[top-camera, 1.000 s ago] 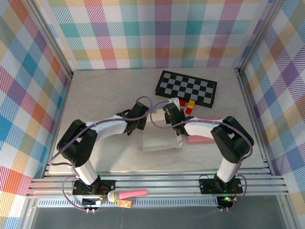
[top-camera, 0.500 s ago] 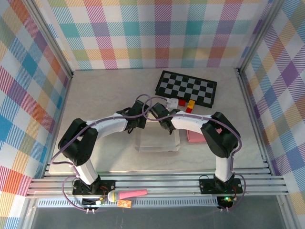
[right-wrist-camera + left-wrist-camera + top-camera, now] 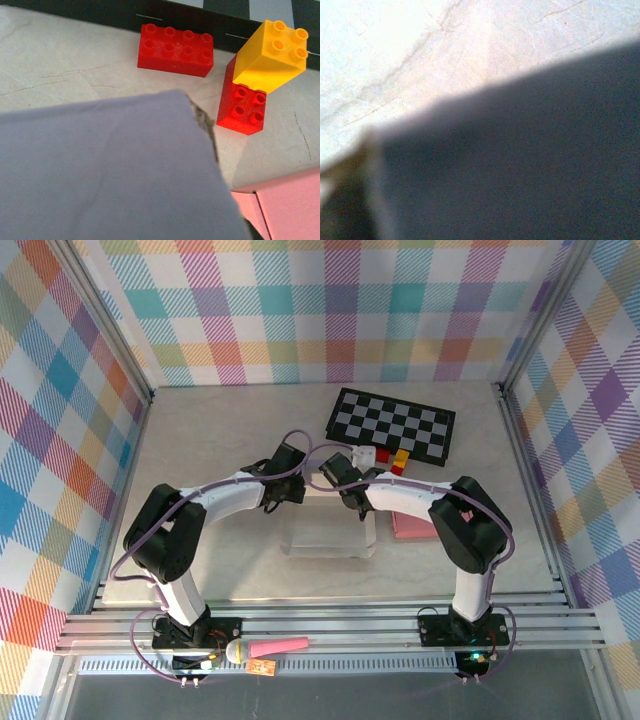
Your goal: Fold the paper box
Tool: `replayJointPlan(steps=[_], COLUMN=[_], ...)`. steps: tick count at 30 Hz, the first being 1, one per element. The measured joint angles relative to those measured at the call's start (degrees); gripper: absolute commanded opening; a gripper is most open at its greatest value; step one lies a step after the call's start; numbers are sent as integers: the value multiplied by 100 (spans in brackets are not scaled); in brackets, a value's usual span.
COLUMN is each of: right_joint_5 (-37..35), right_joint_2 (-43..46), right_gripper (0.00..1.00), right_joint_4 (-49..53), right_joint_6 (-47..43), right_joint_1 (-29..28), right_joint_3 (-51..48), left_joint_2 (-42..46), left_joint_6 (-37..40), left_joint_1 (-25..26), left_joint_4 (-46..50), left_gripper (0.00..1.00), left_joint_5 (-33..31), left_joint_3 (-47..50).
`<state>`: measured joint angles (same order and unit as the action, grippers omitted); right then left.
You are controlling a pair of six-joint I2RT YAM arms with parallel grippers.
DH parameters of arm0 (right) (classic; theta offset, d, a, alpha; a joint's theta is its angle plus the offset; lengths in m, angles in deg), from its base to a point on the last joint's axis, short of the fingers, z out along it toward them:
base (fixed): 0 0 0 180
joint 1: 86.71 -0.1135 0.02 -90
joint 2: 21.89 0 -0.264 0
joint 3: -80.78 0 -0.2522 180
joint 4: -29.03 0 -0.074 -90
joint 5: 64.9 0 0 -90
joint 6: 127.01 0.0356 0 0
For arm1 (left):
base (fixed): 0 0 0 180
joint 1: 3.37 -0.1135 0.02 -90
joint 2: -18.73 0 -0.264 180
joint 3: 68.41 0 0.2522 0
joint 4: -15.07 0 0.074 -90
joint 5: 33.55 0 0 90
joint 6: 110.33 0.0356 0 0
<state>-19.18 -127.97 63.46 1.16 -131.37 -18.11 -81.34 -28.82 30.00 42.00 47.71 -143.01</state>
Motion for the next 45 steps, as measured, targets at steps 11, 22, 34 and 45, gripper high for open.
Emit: replayJointPlan(steps=[11,22,34,45], right_joint_5=[79,81,280,1364], right_joint_2=[286,284,214,-98], right_gripper=[0,0,0,0], right_joint_4=[-573,-590,-249,1331], right_joint_6=[-271,-223,-35,203], right_joint_1=[9,9,98,201], right_joint_3=[-492,-494,-258,785], left_joint_2=[94,-79,-553,-697], left_joint_6=[-109,-1294,-2326,-2273], left_joint_1=[35,501,590,348], left_joint_4=[-614,-866,-114,1985], left_gripper=[4,2,0,0], left_joint_5=[-140,-1360,-1816,-1209], left_joint_3=[369,389,-369,-1377])
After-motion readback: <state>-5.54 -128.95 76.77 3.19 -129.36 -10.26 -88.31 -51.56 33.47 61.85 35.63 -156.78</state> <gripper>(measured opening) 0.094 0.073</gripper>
